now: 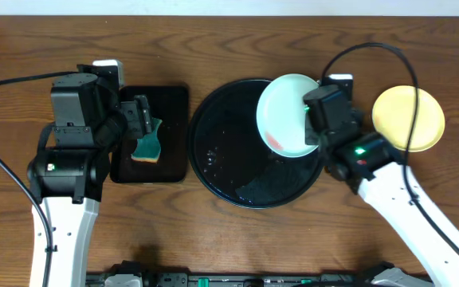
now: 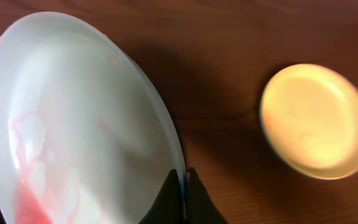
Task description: Clean dirty plates on tray and stack at the side
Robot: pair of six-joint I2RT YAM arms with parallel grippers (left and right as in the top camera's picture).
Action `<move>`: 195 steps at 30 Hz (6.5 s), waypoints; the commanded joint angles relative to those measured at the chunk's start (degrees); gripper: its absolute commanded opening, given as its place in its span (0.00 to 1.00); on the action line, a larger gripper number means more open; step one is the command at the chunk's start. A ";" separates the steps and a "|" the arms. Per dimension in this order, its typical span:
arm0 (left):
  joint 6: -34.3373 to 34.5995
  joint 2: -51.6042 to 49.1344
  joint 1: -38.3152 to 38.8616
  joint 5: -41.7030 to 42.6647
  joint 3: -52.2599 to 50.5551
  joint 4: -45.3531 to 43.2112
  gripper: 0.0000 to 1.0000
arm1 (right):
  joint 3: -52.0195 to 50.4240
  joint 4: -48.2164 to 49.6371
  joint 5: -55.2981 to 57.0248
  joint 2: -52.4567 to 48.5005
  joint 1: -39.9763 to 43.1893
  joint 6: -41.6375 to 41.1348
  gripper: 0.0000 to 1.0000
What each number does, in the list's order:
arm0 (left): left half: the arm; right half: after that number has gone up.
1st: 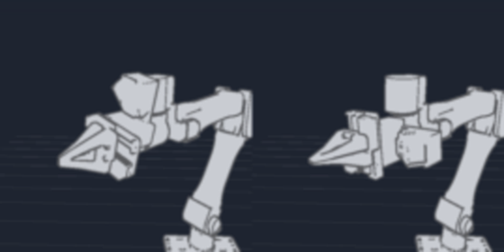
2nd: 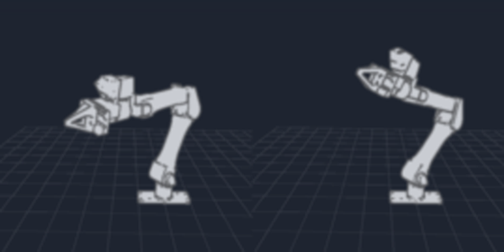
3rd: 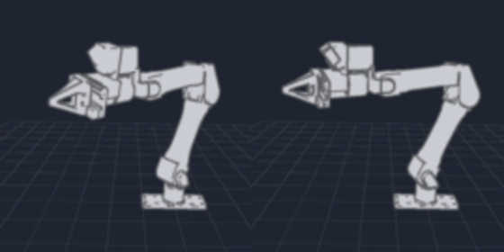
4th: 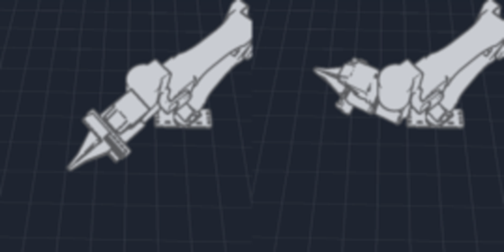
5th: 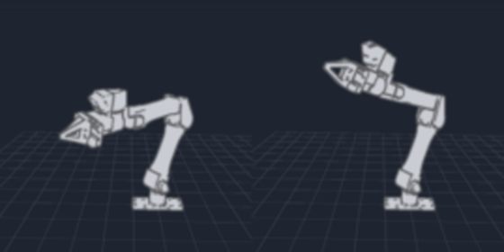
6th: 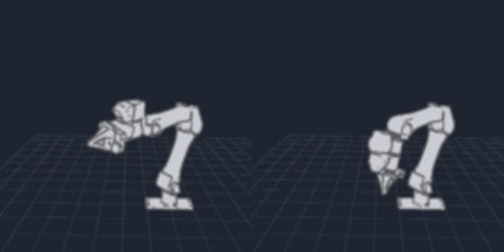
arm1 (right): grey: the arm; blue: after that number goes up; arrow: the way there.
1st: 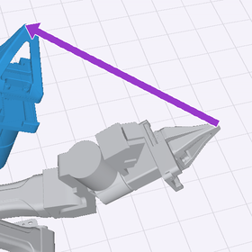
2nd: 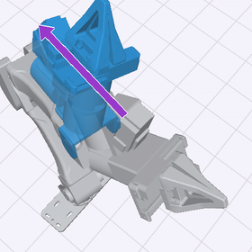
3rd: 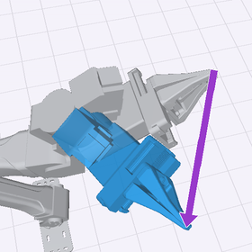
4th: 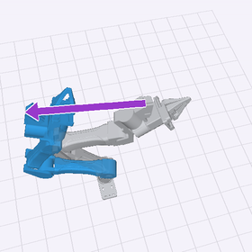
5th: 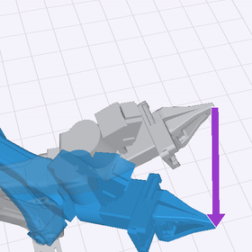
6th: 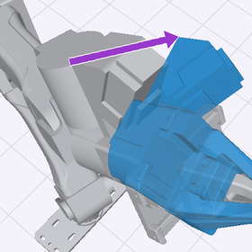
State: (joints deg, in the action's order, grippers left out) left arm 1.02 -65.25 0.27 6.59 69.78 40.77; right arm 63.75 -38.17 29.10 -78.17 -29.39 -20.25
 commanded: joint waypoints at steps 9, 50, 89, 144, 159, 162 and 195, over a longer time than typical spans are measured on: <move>-0.76 0.15 -0.04 0.72 0.42 0.57 0.79 | 0.22 4.44 38.05 -7.87 -17.46 7.45 0.01; -0.79 0.15 -0.04 0.72 0.42 0.57 0.80 | 0.22 27.15 48.35 -10.67 -25.86 42.64 0.01; -0.81 0.15 -0.04 0.24 0.42 4.24 0.80 | 0.22 12.28 1.40 -10.64 -15.10 3.69 0.01; -0.79 -4.42 -0.04 0.26 -0.20 5.01 0.80 | -0.22 18.16 -30.75 -22.77 60.78 0.55 0.01; -0.79 -1.90 -0.04 0.31 -0.17 5.31 0.80 | 0.39 12.44 -47.84 -1.29 59.30 0.68 0.74; -0.79 1.01 -0.04 1.09 -0.17 6.27 0.80 | 0.39 7.89 -49.07 8.50 56.37 3.15 0.76; 0.68 47.95 -0.04 15.34 -14.05 21.11 0.81 | -3.98 -40.96 -47.78 61.05 42.03 12.79 0.99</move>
State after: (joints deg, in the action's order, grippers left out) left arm 0.25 -17.41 0.27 21.10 56.47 61.67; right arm 59.94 -76.73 -18.59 -17.04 13.15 -6.68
